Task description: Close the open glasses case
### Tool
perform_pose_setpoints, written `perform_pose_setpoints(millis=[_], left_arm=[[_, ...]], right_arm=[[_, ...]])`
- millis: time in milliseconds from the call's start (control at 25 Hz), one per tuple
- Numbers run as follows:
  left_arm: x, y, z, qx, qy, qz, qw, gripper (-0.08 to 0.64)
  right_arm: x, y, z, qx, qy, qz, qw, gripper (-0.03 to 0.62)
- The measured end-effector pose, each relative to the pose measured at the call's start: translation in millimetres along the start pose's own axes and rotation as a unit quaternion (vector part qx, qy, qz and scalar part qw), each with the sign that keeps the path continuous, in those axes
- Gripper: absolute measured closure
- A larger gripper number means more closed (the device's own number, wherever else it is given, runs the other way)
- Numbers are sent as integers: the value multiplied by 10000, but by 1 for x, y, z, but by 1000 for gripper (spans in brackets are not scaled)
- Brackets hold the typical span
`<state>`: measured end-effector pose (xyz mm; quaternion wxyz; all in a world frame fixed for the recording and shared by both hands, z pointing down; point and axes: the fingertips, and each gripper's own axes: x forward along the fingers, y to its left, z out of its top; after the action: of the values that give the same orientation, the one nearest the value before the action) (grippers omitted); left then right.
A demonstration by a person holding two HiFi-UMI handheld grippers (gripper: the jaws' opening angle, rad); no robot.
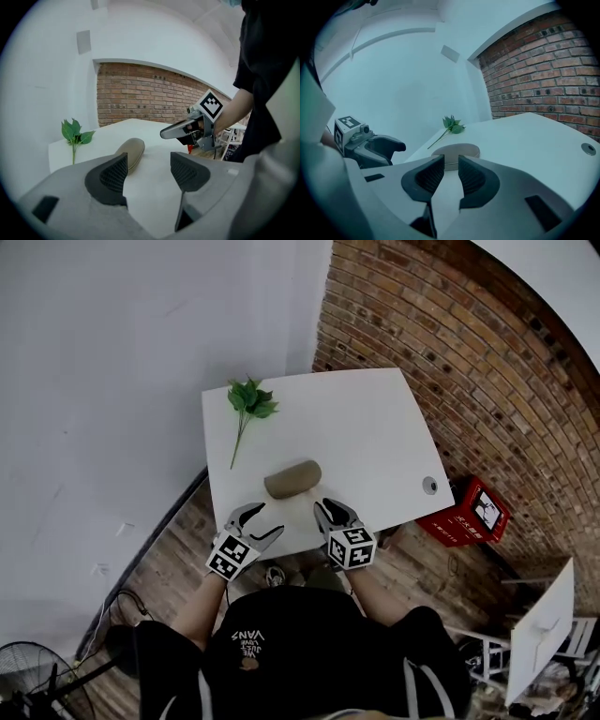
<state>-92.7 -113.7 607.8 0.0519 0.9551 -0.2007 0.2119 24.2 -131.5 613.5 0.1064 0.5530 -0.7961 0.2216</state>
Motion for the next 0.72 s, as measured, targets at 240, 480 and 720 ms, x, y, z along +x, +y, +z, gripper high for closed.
perform_pose_setpoints(millis=[240, 480, 720], left_arm=[[-15, 0, 16, -74, -313, 345, 9989, 384], [-26, 5, 35, -208, -588, 1045, 9926, 537], [-27, -12, 42, -368, -673, 1521, 9854, 549]], right_arm=[[-10, 2, 13, -116, -151, 88, 9998, 536], [-23, -3, 26, -273, -243, 309, 9989, 591], [-38, -5, 33, -381, -319, 747, 9960, 592]])
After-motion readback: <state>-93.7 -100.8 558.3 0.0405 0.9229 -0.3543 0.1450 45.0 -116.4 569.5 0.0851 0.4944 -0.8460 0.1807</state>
